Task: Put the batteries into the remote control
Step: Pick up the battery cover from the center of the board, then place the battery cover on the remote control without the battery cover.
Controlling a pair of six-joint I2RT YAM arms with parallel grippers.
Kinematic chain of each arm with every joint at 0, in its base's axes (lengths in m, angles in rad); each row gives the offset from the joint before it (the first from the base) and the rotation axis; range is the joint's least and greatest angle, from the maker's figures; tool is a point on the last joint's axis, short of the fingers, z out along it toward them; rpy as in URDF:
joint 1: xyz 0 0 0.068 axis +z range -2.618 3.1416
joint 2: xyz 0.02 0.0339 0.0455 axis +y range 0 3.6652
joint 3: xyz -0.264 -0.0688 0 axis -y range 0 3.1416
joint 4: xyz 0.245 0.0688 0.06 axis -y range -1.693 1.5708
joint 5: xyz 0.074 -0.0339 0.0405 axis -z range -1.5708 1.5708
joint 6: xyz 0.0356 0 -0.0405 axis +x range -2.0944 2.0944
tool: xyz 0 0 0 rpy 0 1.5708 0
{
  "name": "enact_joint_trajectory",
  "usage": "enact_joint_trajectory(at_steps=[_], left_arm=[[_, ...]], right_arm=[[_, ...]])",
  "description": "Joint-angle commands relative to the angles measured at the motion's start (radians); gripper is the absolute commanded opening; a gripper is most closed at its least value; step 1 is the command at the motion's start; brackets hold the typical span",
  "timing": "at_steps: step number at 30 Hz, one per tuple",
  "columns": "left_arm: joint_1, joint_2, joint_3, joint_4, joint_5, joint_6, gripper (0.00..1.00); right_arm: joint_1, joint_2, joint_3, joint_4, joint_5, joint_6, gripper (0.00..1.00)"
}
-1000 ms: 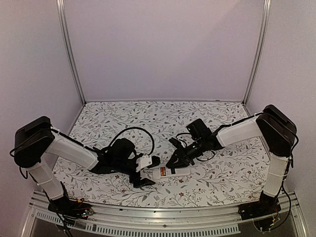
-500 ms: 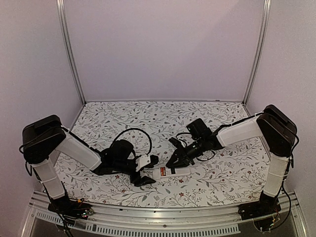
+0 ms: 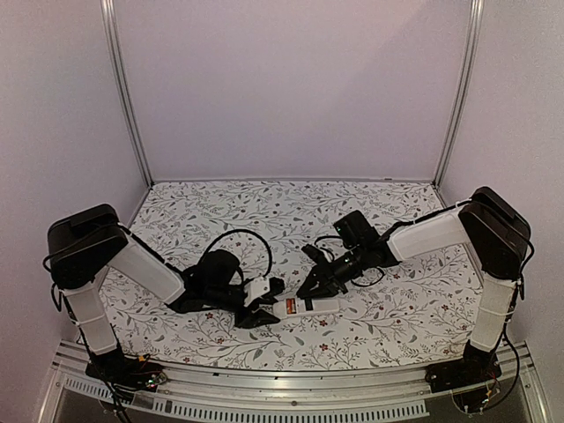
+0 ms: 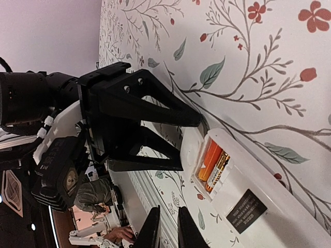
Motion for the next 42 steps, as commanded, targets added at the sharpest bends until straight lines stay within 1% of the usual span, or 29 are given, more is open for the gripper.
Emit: enact_joint_trajectory(at_steps=[1, 4, 7, 10, 12, 14, 20, 25, 34, 42], left_arm=[[0.010, -0.013, 0.028, -0.149, -0.013, 0.045, 0.48], [0.010, -0.052, 0.076, -0.233, -0.016, 0.064, 0.47], [0.014, -0.073, 0.146, -0.359, -0.004, 0.093, 0.47], [0.018, -0.069, 0.215, -0.487, -0.002, 0.139, 0.48], [0.022, -0.059, 0.253, -0.542, 0.004, 0.158, 0.48], [0.023, -0.047, 0.280, -0.601, 0.011, 0.171, 0.48], [0.033, -0.005, 0.329, -0.648, 0.042, 0.186, 0.48], [0.033, 0.021, 0.374, -0.685, 0.055, 0.174, 0.49], [0.026, 0.052, 0.423, -0.684, 0.058, 0.132, 0.51], [0.007, 0.075, 0.434, -0.698, 0.033, 0.120, 0.51]], right_arm=[[-0.005, -0.022, -0.015, 0.007, -0.012, -0.016, 0.12], [-0.005, -0.022, -0.013, 0.007, -0.015, -0.015, 0.12], [-0.004, -0.020, -0.014, 0.007, -0.016, -0.013, 0.12], [-0.005, -0.022, -0.013, 0.007, -0.013, -0.012, 0.12], [-0.004, -0.021, -0.013, 0.007, -0.009, -0.009, 0.12], [-0.004, -0.018, -0.016, 0.043, -0.005, -0.002, 0.11], [-0.005, 0.009, -0.035, 0.116, -0.016, 0.064, 0.10], [-0.005, 0.019, -0.032, 0.122, -0.008, 0.077, 0.10], [-0.004, 0.043, -0.041, 0.132, -0.001, 0.092, 0.09], [-0.004, 0.045, -0.042, 0.137, 0.003, 0.101, 0.08]])
